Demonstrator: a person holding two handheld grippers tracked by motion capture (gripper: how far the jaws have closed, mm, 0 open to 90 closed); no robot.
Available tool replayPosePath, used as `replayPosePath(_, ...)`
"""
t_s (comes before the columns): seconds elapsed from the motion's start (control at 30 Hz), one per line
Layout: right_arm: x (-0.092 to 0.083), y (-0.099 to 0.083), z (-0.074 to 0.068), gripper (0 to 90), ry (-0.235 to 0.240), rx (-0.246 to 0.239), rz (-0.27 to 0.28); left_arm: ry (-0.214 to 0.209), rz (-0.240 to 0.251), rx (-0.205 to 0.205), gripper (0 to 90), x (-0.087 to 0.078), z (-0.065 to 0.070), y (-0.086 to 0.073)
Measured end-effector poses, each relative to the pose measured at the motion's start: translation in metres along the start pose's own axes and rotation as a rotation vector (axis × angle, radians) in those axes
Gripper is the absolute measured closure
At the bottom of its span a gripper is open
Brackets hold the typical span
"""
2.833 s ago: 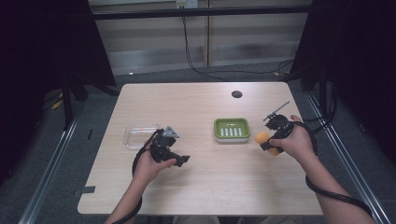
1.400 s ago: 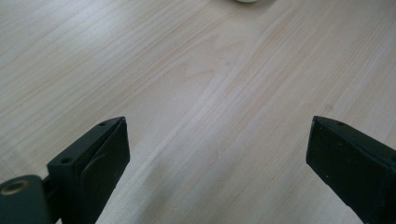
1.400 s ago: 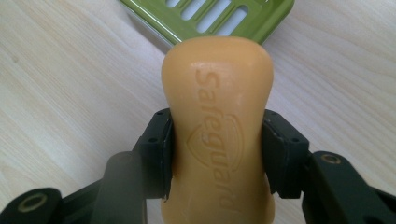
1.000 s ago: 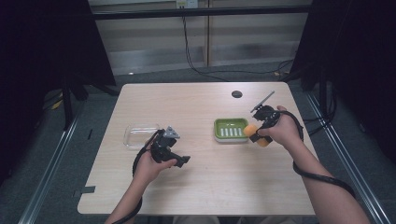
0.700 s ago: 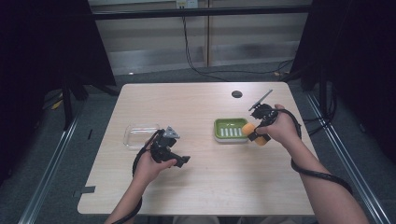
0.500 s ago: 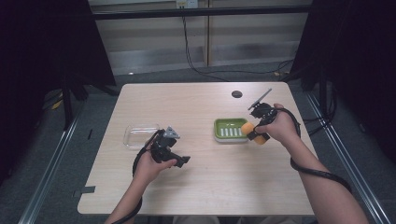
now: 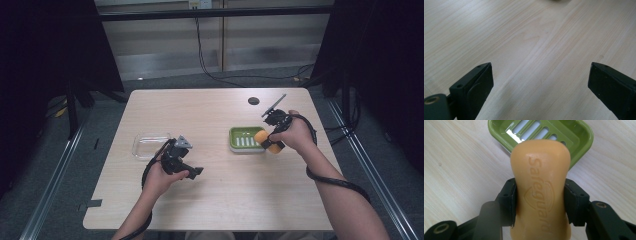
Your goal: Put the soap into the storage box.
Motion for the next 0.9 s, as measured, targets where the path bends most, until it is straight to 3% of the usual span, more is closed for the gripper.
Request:
replayPosePath(0.43,0.002,0.007,0.002,50.1,0.002,-0.017,-0.002,0.0,-0.008,0.007,6.3,0.0,0.0,0.0)
replayPosePath(0.5,0.002,0.007,0.002,50.1,0.0,-0.018,0.0,-0.004,0.002,-0.01,6.3,0.001,0.001,0.0)
replayPosePath(0.53,0.002,0.008,0.003,50.1,0.001,-0.016,0.0,-0.002,-0.008,0.004,6.3,0.001,0.001,0.0)
replayPosePath(0.9,0.003,0.013,0.004,50.1,-0.007,-0.033,-0.013,0.002,-0.011,0.009,6.3,0.002,0.001,0.0)
Point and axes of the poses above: each handheld gripper's, and its own axes: x roughly forward along the jaws, y roughly out of its top, z roughly to its right, the point moved 2 cm from there along x, roughly forward along the jaws, and after that the axes turned 15 degrees about -z, right-handed, at the moved point
